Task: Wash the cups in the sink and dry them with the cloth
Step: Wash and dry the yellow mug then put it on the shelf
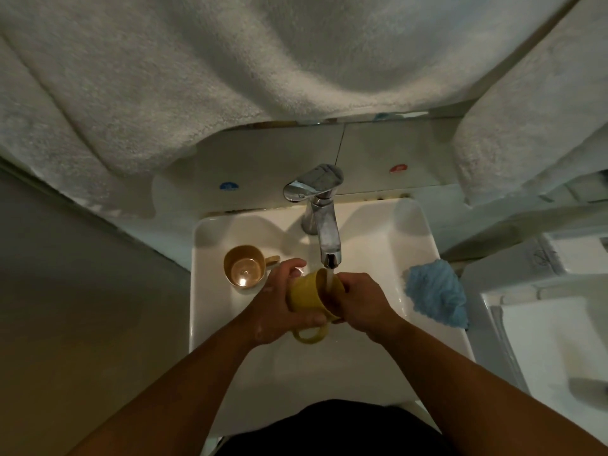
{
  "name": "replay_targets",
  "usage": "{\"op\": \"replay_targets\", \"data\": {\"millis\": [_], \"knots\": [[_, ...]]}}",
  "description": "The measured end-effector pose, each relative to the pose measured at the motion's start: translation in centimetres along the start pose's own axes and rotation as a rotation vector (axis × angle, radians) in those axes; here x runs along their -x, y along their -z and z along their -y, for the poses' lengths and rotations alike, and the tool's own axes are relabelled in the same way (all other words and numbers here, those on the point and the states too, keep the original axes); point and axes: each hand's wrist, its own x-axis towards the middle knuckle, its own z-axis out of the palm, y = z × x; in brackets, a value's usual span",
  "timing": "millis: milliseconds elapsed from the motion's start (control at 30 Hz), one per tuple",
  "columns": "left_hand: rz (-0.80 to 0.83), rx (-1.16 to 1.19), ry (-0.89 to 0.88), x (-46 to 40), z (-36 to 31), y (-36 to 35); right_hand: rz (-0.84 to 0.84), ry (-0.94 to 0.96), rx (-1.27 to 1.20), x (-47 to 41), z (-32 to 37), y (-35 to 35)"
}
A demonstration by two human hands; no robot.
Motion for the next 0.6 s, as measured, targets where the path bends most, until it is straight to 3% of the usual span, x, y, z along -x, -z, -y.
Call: {"op": "replay_targets", "data": {"millis": [67, 167, 400, 467, 567, 600], "knots": [[-0.017, -0.116, -0.037, 0.0, -0.1, 0.0, -0.08, -0.002, 0.126, 0.0, 0.3, -0.2], [-0.008, -0.261, -0.023, 0.2, -0.1, -0.1, -0.106, -0.001, 0.105, 0.4, 0.9, -0.3], [-0.184, -0.364, -0.157, 0.4, -0.8, -2.1, 0.072, 0.048, -0.145, 0.6, 1.2, 0.3], [-0.192, -0.379, -0.172, 0.3, -1.0, -1.9, 0.113, 0.074, 0.003, 0.4, 0.9, 1.0], [-0.088, -0.341, -0.146, 0.1, -1.1, -1.1, 0.106, 0.182, 0.551, 0.2, 0.8, 2.0], [-0.066, -0.306, -0.154, 0.0, -1.2, -0.9, 0.069, 0.2, 0.583, 0.3, 0.8, 2.1]]}}
